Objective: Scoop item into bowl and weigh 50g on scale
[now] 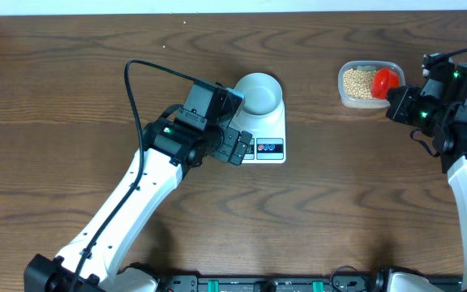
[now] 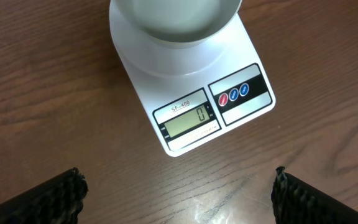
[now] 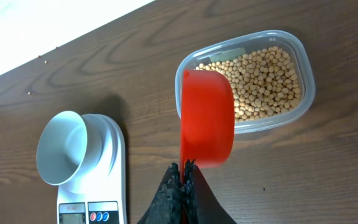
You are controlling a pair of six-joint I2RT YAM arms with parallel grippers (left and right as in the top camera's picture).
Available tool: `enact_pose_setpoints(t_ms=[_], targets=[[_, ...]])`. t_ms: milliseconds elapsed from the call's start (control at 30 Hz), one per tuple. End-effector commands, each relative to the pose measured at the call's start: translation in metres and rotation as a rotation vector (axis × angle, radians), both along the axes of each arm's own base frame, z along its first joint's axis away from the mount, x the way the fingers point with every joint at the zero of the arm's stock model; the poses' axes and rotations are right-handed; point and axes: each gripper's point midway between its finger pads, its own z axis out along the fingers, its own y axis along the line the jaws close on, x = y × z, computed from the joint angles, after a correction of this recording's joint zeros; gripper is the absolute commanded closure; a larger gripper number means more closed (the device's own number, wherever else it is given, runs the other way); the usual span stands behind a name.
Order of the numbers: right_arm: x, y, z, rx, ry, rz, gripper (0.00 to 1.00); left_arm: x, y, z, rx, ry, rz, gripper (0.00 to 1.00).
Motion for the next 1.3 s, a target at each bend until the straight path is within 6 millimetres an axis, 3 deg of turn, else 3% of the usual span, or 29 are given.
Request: enact_pose_setpoints(t_ms=[0,233,500,667,967,1267], targets=[[0.001,-0.002,0.015,-0.023,-0.040,0.004,0.99,-0.002,0.000,0.000,-0.007,0.006,-0.006,0.02],[-0.005,0.002,0.019,-0.008,-0.014,0.025,0.99,-0.002,0.000,0.000,-0.007,0.006,-0.006,0.02],[-0.002,-0.014,0.060,-0.122,-0.020,0.001,0.99,-0.002,0.000,0.000,-0.007,0.006,-0.006,0.02],[0.009,-0.027,0.070,-0.198,-0.001,-0.011,0.99,-0.002,0.000,0.000,-0.007,0.006,-0.006,0.02],[0.029,-0.050,0.027,-0.321,0.126,-0.014,0.99,-0.002,0.000,0.000,-0.007,0.006,-0.006,0.02],[0.045,-0.056,-0.021,-0.406,0.209,0.097,0.99,-0.002,0.000,0.000,-0.007,0.006,-0.005,0.02]])
